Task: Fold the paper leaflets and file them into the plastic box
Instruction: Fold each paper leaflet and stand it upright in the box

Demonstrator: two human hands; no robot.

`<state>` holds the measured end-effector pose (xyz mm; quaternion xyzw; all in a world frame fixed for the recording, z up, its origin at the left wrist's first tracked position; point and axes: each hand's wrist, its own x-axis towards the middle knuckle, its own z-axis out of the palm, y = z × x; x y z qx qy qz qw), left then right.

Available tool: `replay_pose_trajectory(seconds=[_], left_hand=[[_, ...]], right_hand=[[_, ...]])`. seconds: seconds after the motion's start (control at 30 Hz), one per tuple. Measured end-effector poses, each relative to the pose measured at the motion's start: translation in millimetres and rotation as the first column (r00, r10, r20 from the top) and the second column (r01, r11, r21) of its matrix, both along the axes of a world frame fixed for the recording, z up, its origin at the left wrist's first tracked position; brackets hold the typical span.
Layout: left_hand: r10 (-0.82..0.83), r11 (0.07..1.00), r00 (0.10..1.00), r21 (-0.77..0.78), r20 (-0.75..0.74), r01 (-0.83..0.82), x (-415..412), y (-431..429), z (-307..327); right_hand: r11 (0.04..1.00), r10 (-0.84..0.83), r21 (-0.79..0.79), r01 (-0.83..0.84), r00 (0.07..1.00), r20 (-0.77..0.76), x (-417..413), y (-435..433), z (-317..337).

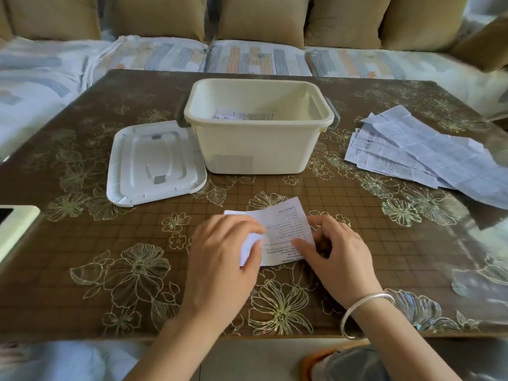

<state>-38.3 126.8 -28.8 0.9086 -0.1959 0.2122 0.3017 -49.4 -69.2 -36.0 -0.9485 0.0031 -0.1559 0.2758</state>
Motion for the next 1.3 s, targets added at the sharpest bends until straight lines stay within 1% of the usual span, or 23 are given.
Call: replay_pose_trajectory(seconds=[0.1, 0.23, 0.27, 0.33, 0.4, 0.5, 0.6, 0.63, 0.73, 0.8, 0.9, 0.97, 1.03, 1.07, 1.1, 1.17, 1.23, 1.3], left_hand=[[-0.011, 0.991, 0.996, 0.133, -0.089, 0.023, 1.0, -1.2, -8.1], [0.035, 0.940, 0.981, 0.340, -0.193, 0.033, -1.1, 2.2, -17.1], [0.042, 0.928, 0.974, 0.371, -0.221, 0.044, -1.6, 3.2, -18.7], [0.046, 0.914, 0.973, 0.402, -0.225, 0.050, -2.9, 4.3, -23.6], [0.057, 0.898, 0.974, 0.438, -0.221, 0.047, -3.5, 4.7, -27.5], [0.049, 0.874, 0.979, 0.483, -0.197, 0.054, -2.8, 7.3, -29.4], [0.027, 0.857, 0.981, 0.510, -0.193, 0.077, -2.3, 10.8, -32.6], [0.028, 0.853, 0.982, 0.517, -0.189, 0.075, -1.8, 11.1, -32.8], [0.024, 0.849, 0.981, 0.523, -0.194, 0.082, -1.8, 9.7, -30.2], [0.008, 0.858, 0.979, 0.505, -0.205, 0.099, -1.9, 10.4, -28.5], [-0.020, 0.898, 0.976, 0.426, -0.215, 0.112, -3.9, 11.5, -25.8], [-0.058, 0.941, 0.975, 0.315, -0.213, 0.125, -4.4, 11.6, -25.0], [-0.100, 0.982, 0.975, 0.140, -0.199, 0.130, -4.2, 12.8, -22.6], [-0.113, 0.992, 0.979, 0.039, -0.168, 0.122, -4.3, 14.3, -21.7], [-0.109, 0.994, 0.986, -0.042, -0.126, 0.105, -4.8, 15.9, -21.3], [-0.090, 0.988, 0.992, -0.132, -0.084, 0.078, -6.4, 18.7, -20.1], [-0.060, 0.980, 0.992, -0.193, -0.110, 0.038, -9.0, 20.5, -18.0], [-0.018, 0.970, 0.986, -0.241, -0.169, -0.024, -9.2, 20.5, -14.4]], right_hand=[[0.998, -0.007, -0.059, 0.008, 1.000, 0.014, 0.7, 1.8, 1.1], [0.999, -0.007, -0.032, 0.007, 1.000, 0.007, 1.4, 2.2, 0.8], [0.999, -0.005, -0.037, 0.006, 1.000, 0.005, 1.2, 1.9, 1.1], [0.999, 0.010, -0.038, -0.010, 1.000, 0.000, 1.3, 0.2, 3.4], [0.995, 0.077, -0.066, -0.076, 0.997, 0.012, 2.1, -3.2, 8.0], [0.944, 0.260, -0.220, -0.245, 0.965, 0.042, 3.6, -10.1, 10.7], [0.891, 0.406, -0.245, -0.383, 0.913, 0.048, 7.2, -15.4, 8.0], [0.872, 0.441, -0.272, -0.407, 0.895, 0.072, 9.2, -16.5, 7.6], [0.791, 0.535, -0.442, -0.424, 0.829, 0.162, 12.4, -17.9, 7.0], [0.757, 0.568, -0.507, -0.411, 0.798, 0.201, 12.4, -16.6, 8.3], [0.736, 0.594, -0.538, -0.410, 0.773, 0.223, 12.3, -14.1, 10.4], [0.724, 0.607, -0.554, -0.411, 0.761, 0.229, 12.8, -13.0, 11.2], [0.733, 0.598, -0.546, -0.406, 0.767, 0.233, 12.3, -10.9, 13.3], [0.750, 0.584, -0.526, -0.402, 0.776, 0.239, 10.9, -9.6, 14.5], [0.774, 0.563, -0.492, -0.399, 0.789, 0.246, 8.2, -8.2, 16.1], [0.828, 0.515, -0.392, -0.400, 0.820, 0.250, 0.6, -5.5, 18.6], [0.887, 0.446, -0.245, -0.391, 0.863, 0.236, -9.3, -2.4, 18.6], [0.944, 0.330, -0.088, -0.319, 0.922, 0.203, -16.5, 1.5, 17.0]])
